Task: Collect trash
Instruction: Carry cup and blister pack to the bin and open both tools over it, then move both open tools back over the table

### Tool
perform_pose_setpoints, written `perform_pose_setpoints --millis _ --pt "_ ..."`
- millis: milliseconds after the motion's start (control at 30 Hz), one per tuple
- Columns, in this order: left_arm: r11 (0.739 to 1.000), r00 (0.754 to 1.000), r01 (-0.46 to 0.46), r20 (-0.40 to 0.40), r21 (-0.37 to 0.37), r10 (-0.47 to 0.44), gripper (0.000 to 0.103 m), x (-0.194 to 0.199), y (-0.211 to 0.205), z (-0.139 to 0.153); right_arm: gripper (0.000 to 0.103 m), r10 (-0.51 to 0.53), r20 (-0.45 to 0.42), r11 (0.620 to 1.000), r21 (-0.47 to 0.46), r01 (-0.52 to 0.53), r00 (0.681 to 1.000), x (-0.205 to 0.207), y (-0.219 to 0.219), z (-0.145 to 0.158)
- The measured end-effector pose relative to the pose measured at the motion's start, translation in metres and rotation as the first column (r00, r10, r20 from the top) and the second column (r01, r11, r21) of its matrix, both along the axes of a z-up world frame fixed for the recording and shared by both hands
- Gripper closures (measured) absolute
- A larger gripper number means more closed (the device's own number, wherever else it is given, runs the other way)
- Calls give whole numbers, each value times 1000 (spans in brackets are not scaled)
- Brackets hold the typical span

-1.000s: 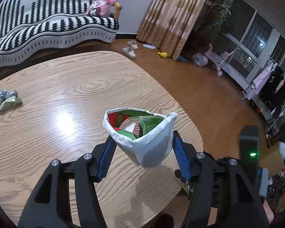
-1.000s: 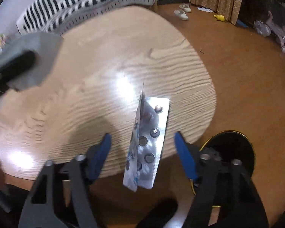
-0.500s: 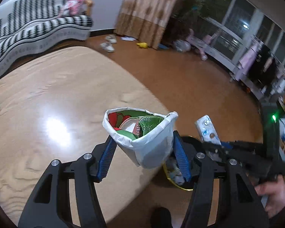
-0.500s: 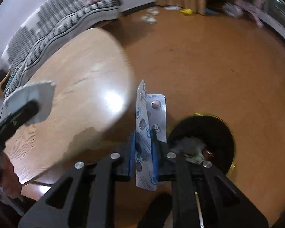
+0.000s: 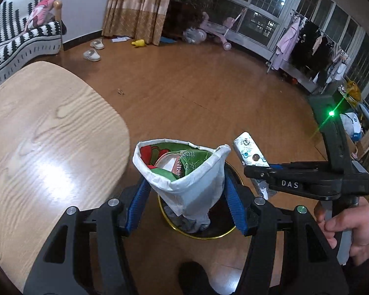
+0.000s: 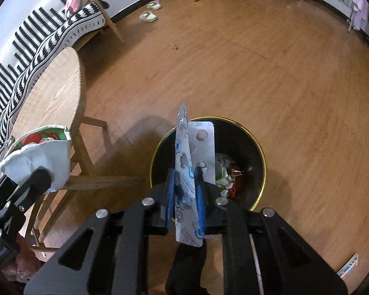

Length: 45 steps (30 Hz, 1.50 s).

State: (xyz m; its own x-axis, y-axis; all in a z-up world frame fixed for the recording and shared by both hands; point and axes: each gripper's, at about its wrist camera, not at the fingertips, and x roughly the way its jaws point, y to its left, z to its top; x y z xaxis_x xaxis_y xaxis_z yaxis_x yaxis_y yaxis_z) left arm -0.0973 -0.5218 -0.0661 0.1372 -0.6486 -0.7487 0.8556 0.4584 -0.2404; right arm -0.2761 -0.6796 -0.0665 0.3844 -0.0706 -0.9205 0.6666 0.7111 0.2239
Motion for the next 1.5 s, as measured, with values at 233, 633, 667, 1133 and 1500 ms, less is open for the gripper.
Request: perform_pose_setpoints --millis 233,633,667,1133,1500 --pt "1000 1000 16 -24 23 -15 45 11 -18 -16 29 -50 29 999 -9 50 998 -6 -15 3" --pt "997 993 73 -100 29 -70 44 -1 -47 -44 25 -154 110 987 -19 157 982 -36 -33 22" --pt "996 991 82 -109 23 -79 42 -3 -50 -46 24 -161 116 986 -20 164 980 -38 -34 25" --pt "999 992 14 -124 -40 -18 18 20 -21 -28 19 -135 186 988 -46 146 973 -13 -21 49" --pt "926 928 -372 -8 -68 372 13 141 155 27 18 192 229 980 -98 -174 954 127 101 67"
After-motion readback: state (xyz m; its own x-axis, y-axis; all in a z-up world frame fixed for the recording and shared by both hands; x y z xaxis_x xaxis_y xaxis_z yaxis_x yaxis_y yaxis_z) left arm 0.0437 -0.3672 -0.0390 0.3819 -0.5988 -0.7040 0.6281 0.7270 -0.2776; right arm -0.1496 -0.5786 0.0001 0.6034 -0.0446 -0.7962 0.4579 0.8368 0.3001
